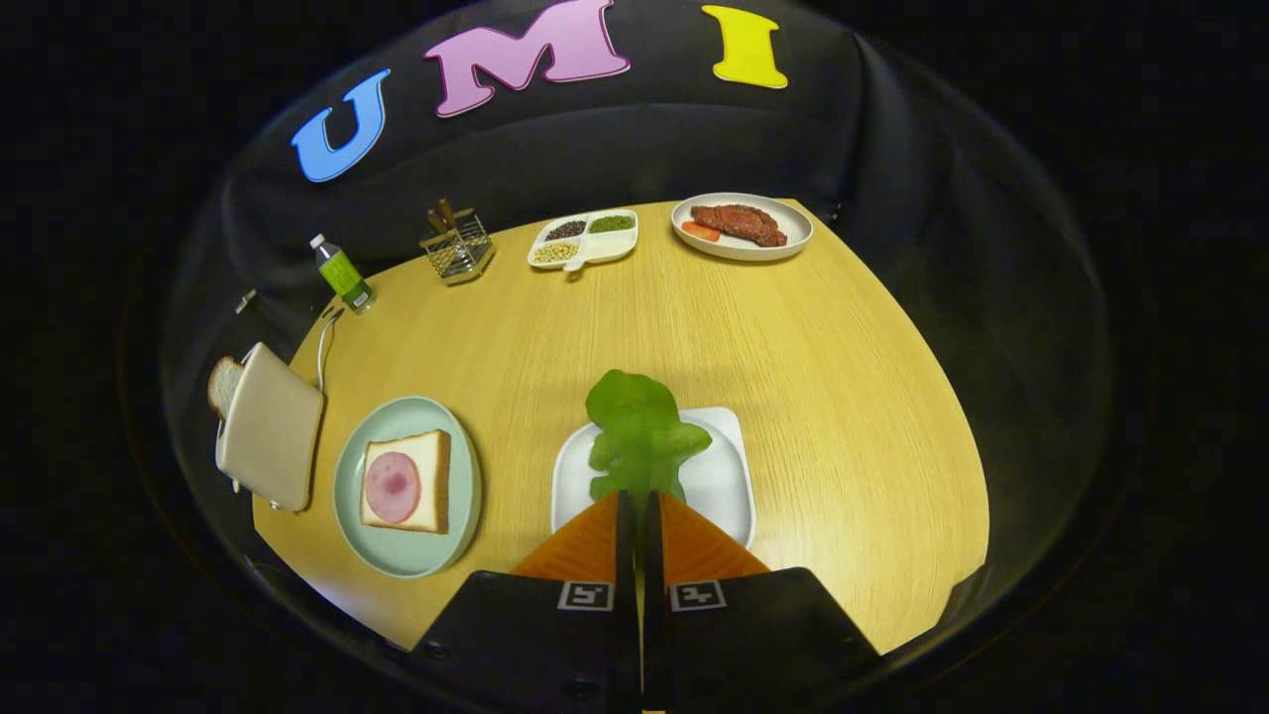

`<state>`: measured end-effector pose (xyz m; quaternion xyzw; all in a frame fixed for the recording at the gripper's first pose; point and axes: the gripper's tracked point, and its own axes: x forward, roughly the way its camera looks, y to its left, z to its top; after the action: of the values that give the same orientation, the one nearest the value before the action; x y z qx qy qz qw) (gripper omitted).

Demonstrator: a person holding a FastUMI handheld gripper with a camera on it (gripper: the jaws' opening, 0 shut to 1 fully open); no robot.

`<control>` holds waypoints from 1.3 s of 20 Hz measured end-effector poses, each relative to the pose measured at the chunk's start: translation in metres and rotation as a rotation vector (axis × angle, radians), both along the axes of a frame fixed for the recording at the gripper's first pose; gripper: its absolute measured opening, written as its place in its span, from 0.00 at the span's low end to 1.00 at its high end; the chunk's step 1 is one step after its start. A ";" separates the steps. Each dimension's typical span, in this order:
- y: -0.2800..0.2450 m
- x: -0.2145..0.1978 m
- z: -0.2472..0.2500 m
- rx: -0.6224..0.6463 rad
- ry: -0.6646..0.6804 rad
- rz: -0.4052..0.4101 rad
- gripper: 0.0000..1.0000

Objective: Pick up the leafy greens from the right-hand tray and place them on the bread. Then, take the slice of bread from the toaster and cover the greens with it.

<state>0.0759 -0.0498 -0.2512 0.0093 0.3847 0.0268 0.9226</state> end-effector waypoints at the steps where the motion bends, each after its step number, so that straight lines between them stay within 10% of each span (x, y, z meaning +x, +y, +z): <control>1: 0.004 0.000 0.008 0.002 -0.014 0.006 0.06; 13: 0.122 -0.021 0.064 -0.001 -0.110 0.221 0.06; 26: 0.218 -0.025 0.020 -0.063 -0.053 0.425 0.07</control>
<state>0.0505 0.1682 -0.2317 -0.1016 0.3544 0.2090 0.9057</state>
